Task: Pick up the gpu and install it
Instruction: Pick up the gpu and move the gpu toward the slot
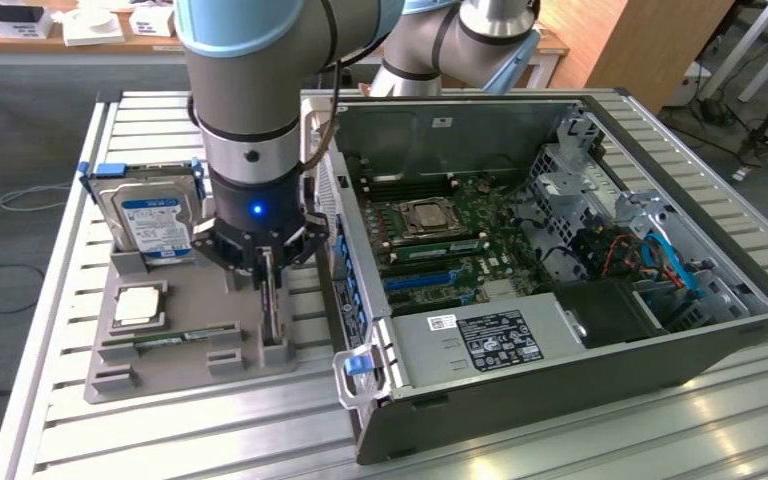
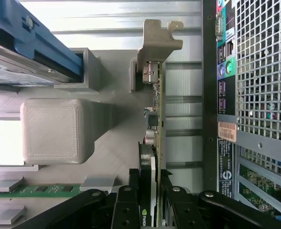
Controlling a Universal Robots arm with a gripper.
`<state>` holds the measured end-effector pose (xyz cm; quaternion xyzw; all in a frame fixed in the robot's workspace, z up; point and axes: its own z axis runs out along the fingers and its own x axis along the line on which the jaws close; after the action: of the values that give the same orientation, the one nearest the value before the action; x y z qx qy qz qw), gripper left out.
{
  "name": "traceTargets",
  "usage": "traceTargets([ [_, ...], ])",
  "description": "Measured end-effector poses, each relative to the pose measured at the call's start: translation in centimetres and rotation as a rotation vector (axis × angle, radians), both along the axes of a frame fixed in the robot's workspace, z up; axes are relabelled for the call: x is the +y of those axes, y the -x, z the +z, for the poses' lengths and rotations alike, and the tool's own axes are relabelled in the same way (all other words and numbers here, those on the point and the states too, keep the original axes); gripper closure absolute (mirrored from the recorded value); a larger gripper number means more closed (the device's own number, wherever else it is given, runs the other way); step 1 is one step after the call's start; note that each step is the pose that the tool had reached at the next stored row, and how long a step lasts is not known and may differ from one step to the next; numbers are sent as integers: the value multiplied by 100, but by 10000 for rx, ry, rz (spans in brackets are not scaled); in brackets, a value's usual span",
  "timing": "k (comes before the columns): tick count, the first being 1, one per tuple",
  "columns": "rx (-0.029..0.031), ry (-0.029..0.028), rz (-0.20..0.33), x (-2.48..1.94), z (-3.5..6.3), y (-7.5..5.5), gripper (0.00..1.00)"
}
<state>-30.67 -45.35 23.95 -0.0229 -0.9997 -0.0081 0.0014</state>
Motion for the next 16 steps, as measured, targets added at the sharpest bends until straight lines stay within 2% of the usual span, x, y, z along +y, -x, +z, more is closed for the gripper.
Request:
traceTargets([
  [9, 1, 0, 0, 0, 266, 0, 73],
  [16, 2, 1, 0, 0, 565, 0, 73],
])
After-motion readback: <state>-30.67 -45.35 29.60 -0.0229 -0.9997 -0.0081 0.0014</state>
